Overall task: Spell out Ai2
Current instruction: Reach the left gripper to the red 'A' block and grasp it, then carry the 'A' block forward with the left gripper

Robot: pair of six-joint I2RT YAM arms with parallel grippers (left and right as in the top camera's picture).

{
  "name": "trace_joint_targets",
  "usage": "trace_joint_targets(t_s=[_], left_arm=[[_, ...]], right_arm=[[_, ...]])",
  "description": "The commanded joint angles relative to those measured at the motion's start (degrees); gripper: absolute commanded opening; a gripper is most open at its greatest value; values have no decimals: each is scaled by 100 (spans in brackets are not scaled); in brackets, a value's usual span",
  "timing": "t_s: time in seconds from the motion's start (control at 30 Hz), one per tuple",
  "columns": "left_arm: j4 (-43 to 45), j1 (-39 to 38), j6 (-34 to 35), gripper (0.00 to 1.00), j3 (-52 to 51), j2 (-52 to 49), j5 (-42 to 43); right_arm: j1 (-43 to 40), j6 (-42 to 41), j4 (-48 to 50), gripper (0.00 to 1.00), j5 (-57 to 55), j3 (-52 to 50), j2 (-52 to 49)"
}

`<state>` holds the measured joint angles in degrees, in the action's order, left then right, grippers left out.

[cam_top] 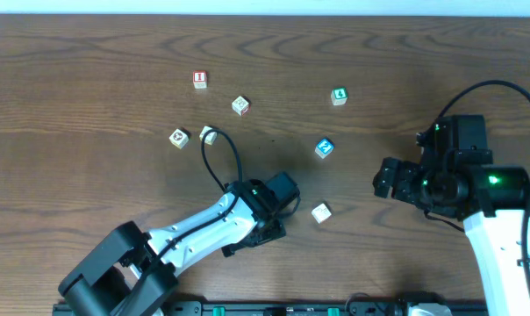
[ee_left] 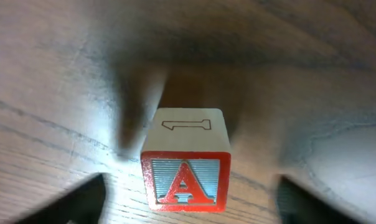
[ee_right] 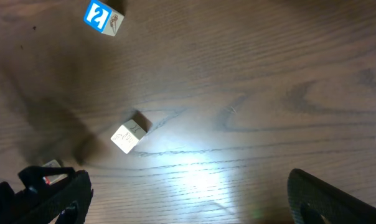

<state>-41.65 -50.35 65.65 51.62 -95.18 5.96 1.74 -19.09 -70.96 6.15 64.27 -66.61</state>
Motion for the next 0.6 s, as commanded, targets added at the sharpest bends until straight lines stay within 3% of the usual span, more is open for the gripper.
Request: trace_joint_targets(t_s=[0.0,0.1,0.2,0.37,0.57], left_arm=[[-7,20,-44,60,-48,31,-144],[-4,26,-44,57,-48,31,-214],[-4,129,-48,42,-48,31,-201],[-2,264,-52,41,-48,31,-219],[76,431,-190,22,-46,31,-201]], right_arm=[[39,-59,-24,99,-79,-33,28],[39,-57,-72,99,-81,-33,28],[39,-57,-81,99,-81,-33,28],[39,-57,-87,99,-81,-33,28],[39,-57,-107,99,-81,-33,28]])
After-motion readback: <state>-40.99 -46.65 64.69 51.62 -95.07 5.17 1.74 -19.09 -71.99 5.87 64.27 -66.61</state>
